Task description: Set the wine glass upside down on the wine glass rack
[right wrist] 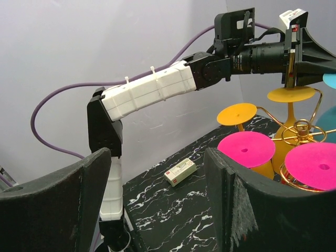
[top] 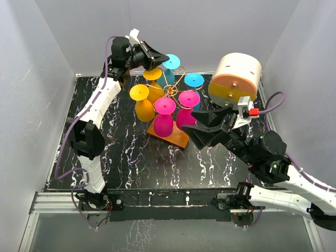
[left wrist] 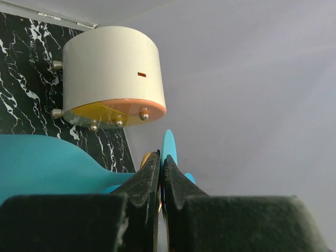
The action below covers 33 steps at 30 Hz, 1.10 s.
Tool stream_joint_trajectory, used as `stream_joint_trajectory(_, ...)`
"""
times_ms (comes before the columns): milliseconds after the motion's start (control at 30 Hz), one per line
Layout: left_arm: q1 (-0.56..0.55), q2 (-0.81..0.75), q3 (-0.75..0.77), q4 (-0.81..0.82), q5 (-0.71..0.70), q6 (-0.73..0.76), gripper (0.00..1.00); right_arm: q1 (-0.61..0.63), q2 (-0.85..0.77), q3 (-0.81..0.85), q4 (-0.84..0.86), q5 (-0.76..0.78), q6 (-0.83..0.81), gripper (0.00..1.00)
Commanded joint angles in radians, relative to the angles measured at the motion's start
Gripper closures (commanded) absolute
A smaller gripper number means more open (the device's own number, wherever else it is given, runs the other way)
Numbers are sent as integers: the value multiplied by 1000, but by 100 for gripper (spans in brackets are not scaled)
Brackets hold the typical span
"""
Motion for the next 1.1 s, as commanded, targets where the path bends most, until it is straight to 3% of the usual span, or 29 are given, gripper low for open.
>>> stream_joint_trajectory(0, -15, -100, -7, -22, 35, 35, 100, 4, -10, -2, 52, 10, 2, 30)
stream_joint_trajectory(367, -32, -134, -21, -32, 23, 50, 100, 4, -20, -9, 57, 26, 9, 30)
stream_joint_trajectory(567, -54, -114, 32, -148, -35, 117, 100, 4, -19, -10, 66, 41, 11, 30)
stream_joint_trajectory(1067, -64, -182, -69, -62, -15, 64, 100, 4, -18, -9, 69, 57, 5, 30)
